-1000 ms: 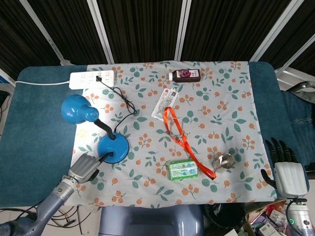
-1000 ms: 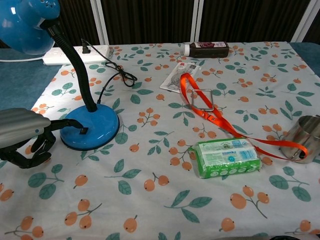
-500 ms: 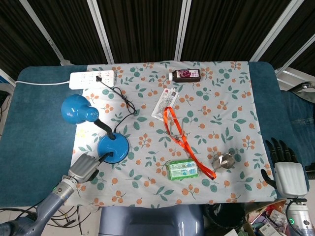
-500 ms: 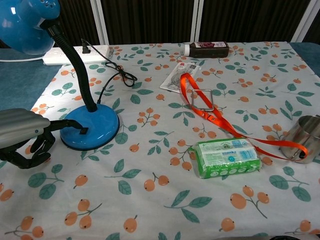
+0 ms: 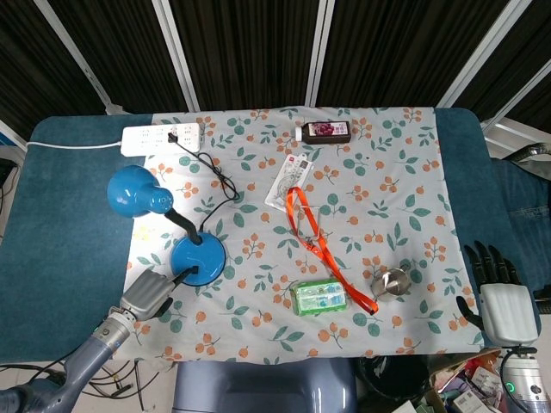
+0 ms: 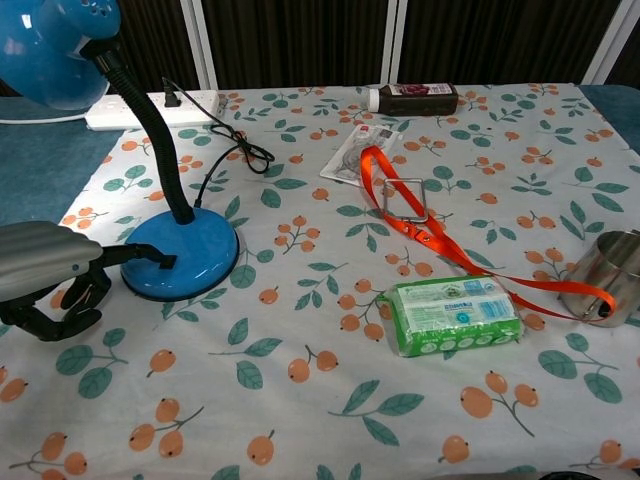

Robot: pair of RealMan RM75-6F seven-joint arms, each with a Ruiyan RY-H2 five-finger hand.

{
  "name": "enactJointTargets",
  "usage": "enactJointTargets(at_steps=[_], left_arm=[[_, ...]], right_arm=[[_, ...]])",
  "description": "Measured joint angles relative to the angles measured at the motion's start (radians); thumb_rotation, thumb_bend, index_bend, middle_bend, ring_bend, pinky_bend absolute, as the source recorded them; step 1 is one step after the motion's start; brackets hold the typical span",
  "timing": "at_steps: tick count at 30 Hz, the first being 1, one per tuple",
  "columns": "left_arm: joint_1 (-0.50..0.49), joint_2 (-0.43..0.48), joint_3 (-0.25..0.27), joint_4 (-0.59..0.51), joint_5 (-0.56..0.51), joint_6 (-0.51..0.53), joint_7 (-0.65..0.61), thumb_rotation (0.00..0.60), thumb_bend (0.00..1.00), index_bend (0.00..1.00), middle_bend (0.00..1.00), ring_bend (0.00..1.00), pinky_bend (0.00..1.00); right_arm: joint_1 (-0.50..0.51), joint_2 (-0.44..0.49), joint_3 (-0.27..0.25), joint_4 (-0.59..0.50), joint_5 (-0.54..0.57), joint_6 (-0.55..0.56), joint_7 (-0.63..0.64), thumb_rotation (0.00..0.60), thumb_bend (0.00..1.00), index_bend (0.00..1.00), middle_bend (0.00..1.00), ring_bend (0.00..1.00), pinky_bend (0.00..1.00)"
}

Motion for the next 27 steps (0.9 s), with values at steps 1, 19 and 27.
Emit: enactJointTargets(at_steps=[1, 19, 27], left_arm=[[-0.001, 0.0, 0.0, 0.0, -0.003, -0.003, 0.001, 0.6, 0.51, 0.09, 0.67, 0.56, 0.68], [-0.01, -0.001, -0.006, -0.001, -0.03, -0.015, 0.021, 0.6, 0.51, 0.09, 0.67, 0.56, 0.67], [0.001, 0.025, -0.019, -0.044, 0.012, 0.058, 0.011, 0.6, 0.43, 0.1, 0.56, 0.49, 0.56]], right_arm=[[0.0, 0.0, 0.0, 0.0, 0.0, 0.0, 0.0, 0.6, 0.2, 0.01, 0.02, 0.03, 0.14], [0.0, 0.0, 0.0, 0.001, -0.001, 0.0, 0.0, 0.6, 0.2, 0.01, 0.02, 0.03, 0.14], [0.0, 0.0, 0.0, 0.001, -0.001, 0.002, 0.001, 0.6, 0.2, 0.01, 0.02, 0.03, 0.14]])
